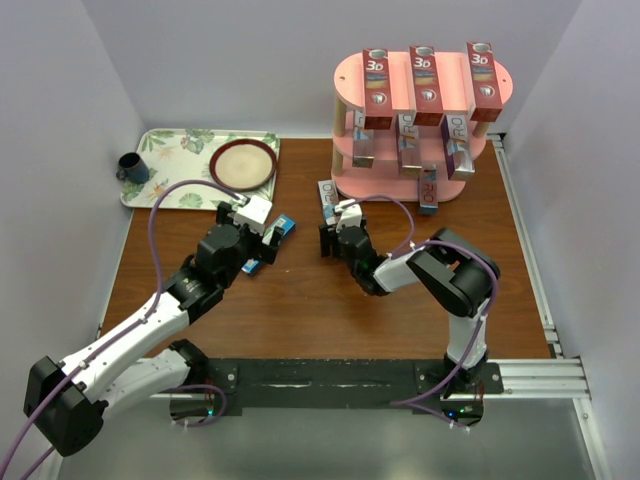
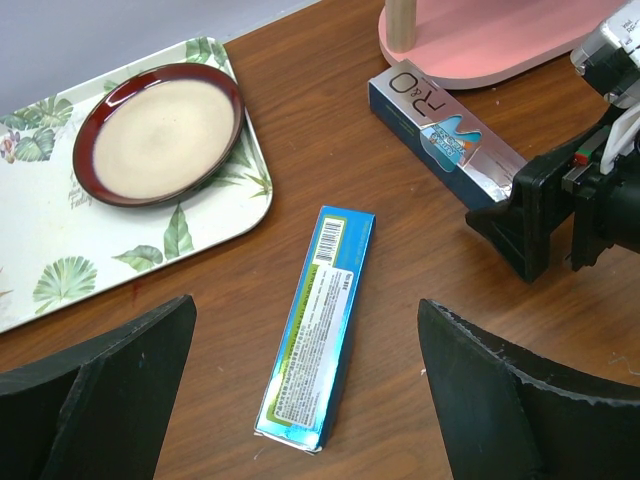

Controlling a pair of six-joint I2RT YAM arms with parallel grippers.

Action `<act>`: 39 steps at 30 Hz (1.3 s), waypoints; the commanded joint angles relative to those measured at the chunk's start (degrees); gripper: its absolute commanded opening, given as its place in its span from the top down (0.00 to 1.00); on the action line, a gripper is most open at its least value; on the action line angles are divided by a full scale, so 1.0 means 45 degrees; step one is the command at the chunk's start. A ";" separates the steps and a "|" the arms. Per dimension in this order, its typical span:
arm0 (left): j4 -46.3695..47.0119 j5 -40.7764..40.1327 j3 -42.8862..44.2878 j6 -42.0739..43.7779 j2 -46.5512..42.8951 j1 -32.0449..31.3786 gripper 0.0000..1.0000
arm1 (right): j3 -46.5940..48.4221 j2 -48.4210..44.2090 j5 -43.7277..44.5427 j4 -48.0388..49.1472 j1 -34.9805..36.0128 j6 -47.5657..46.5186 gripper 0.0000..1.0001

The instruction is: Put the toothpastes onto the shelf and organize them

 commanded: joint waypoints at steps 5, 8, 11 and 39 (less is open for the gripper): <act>0.0396 0.0054 0.0006 0.0098 -0.0151 0.0047 0.02 | -0.0364 -0.0627 0.0305 0.1004 0.0020 -0.0216 0.46; 0.0396 0.0054 0.0006 0.0099 -0.0152 0.0067 0.02 | -0.0754 -0.1290 -0.0144 0.0556 0.0039 -0.0197 0.57; 0.0416 0.0054 0.0006 0.0098 -0.0152 0.0067 0.02 | -0.1398 -0.2032 -0.0378 0.0359 0.0039 -0.0196 0.64; 0.0396 0.0074 -0.0013 0.0079 -0.0152 0.0067 0.02 | -0.3296 -0.7525 0.1048 -0.2923 -0.1521 -0.0118 0.76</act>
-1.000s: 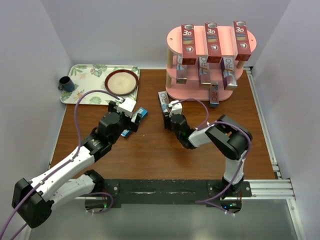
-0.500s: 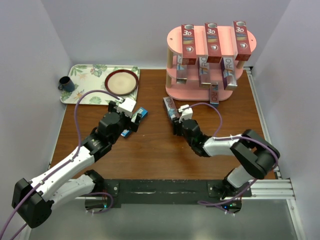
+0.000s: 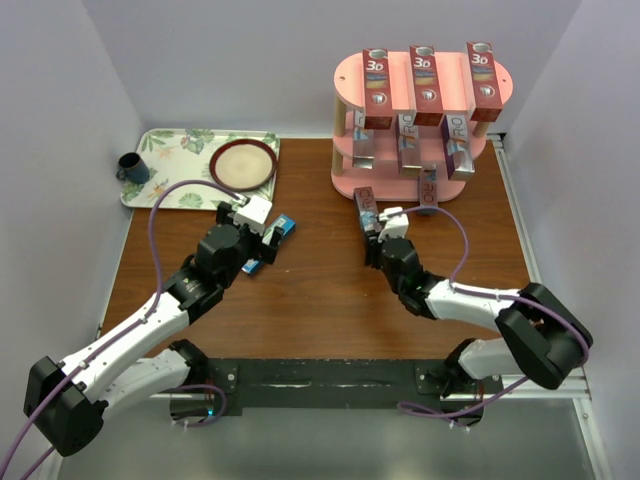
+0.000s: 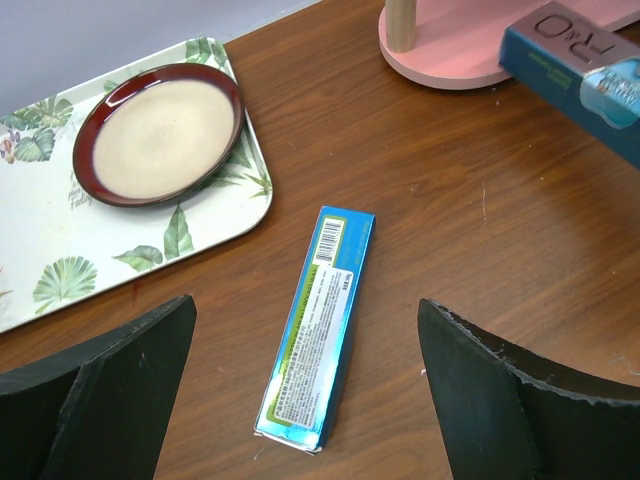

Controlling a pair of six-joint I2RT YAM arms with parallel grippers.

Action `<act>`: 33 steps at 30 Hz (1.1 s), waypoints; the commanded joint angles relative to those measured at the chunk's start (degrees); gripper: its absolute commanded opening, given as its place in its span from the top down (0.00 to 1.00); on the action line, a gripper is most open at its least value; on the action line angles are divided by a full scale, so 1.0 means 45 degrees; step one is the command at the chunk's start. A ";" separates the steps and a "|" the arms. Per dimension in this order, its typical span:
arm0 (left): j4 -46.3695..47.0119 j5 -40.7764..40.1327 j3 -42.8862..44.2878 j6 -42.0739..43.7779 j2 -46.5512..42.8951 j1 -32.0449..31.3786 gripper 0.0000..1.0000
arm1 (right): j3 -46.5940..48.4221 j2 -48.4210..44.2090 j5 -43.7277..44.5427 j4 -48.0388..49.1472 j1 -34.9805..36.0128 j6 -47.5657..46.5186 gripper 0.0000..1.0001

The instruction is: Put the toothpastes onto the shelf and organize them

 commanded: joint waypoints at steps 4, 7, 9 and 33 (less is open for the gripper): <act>0.0396 0.0074 -0.0013 0.0079 -0.0132 0.0067 0.02 | 0.1237 0.0575 -0.0009 0.1310 -0.1735 -0.0195 0.76; 0.0416 0.0074 -0.0013 0.0118 -0.0132 0.0047 0.02 | 0.1783 0.1258 -0.0438 0.1759 -0.1951 -0.0663 0.76; 0.0416 0.0093 -0.0013 0.0099 -0.0132 0.0047 0.02 | 0.2136 0.1668 -0.0614 0.1839 -0.2030 -0.0782 0.76; 0.0435 0.0191 -0.0013 0.0099 -0.0112 0.0066 0.02 | 0.4969 0.5985 0.0382 0.2523 -0.2850 -0.1427 0.68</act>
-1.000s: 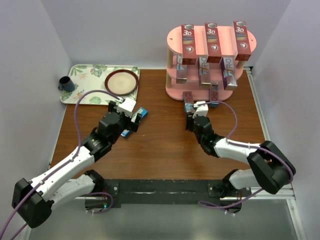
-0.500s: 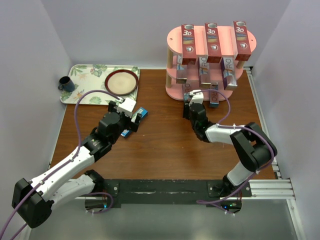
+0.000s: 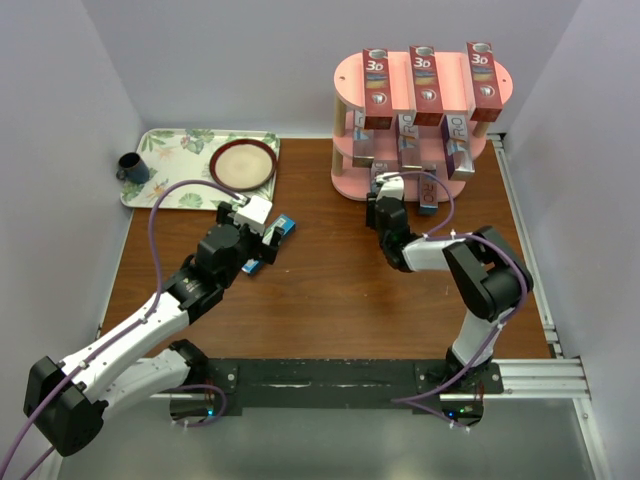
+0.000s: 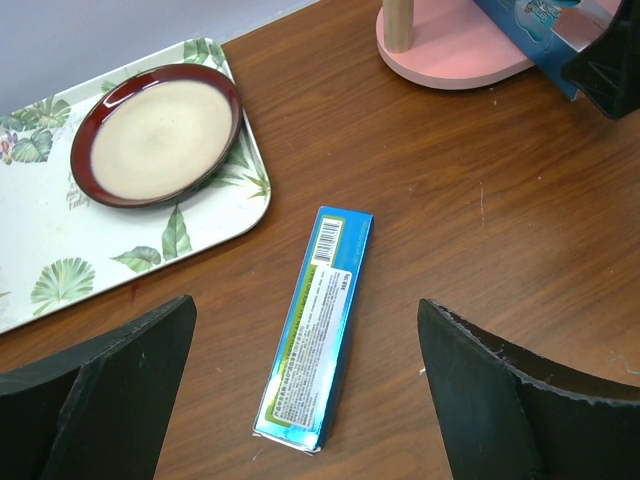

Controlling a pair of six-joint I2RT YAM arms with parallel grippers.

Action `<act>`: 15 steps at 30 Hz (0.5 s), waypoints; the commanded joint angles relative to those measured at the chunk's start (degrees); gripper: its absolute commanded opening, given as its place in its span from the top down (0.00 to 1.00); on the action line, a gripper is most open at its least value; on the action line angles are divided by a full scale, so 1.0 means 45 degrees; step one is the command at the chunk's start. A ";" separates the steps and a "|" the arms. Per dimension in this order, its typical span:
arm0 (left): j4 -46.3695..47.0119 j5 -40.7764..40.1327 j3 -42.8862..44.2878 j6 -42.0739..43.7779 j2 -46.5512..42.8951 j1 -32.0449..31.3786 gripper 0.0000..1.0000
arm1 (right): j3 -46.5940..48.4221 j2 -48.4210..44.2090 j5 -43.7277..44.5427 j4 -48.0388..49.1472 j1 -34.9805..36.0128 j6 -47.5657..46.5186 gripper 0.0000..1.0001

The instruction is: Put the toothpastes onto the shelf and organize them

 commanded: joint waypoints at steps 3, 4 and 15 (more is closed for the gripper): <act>0.0435 0.0113 -0.0013 0.0118 -0.0112 0.0047 0.02 | 0.0959 0.0396 0.0343 0.0842 -0.0184 -0.0500 0.65; 0.0435 0.0113 -0.0013 0.0137 -0.0112 0.0066 0.02 | 0.1056 0.0455 0.0362 0.0823 -0.0184 -0.0597 0.64; 0.0396 0.0094 -0.0013 0.0118 -0.0132 0.0047 0.02 | 0.1467 0.0767 0.1104 0.0413 -0.0242 -0.0345 0.53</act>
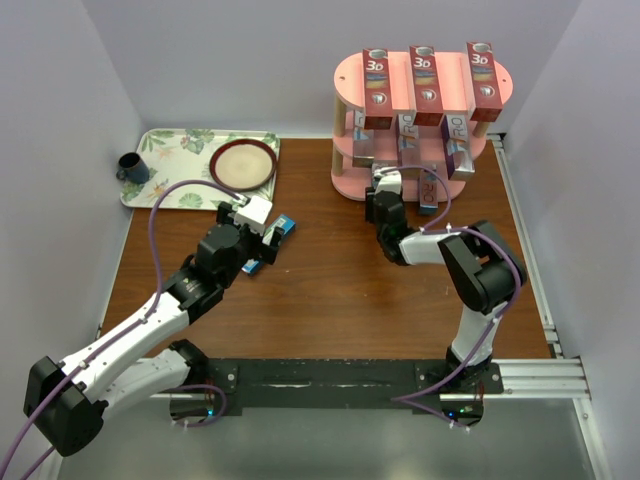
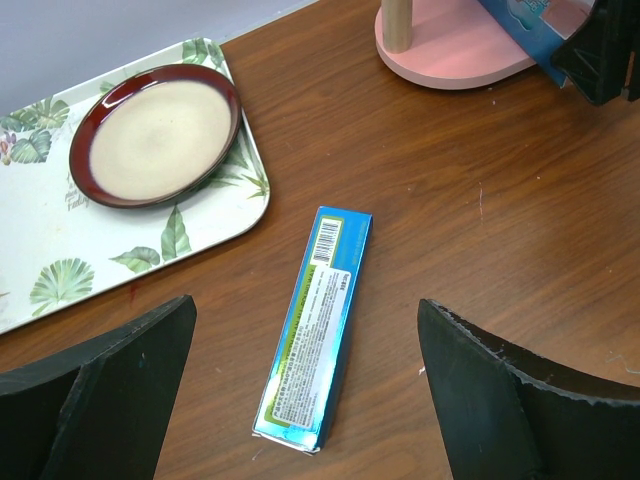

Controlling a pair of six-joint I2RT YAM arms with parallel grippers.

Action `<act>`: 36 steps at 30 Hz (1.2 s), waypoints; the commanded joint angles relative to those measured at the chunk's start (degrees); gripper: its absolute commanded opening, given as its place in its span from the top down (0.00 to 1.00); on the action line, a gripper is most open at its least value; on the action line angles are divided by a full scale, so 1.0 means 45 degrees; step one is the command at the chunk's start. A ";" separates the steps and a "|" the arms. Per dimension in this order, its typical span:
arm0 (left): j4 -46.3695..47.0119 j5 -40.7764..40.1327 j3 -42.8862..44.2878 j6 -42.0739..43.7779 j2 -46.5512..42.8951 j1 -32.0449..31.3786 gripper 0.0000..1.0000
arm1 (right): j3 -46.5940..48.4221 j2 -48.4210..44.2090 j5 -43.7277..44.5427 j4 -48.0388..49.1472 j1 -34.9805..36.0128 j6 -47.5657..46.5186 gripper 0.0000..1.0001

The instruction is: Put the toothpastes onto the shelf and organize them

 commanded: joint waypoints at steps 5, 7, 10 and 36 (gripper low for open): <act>0.0416 0.0079 -0.0013 0.0113 -0.0152 0.0047 0.02 | 0.0651 0.0098 0.1072 0.0158 -0.0067 0.0210 0.47; 0.0416 0.0079 -0.0013 0.0133 -0.0190 0.0047 0.02 | 0.0671 0.0117 0.1032 0.0100 -0.0067 0.0210 0.42; 0.0396 0.0079 -0.0013 0.0132 -0.0191 0.0067 0.02 | 0.0632 0.0059 0.1071 0.0099 -0.0067 0.0230 0.41; 0.0396 0.0391 0.0006 0.0113 -0.0112 0.0067 0.02 | -0.2041 -0.3804 -0.1642 -0.1656 0.0245 0.1752 0.13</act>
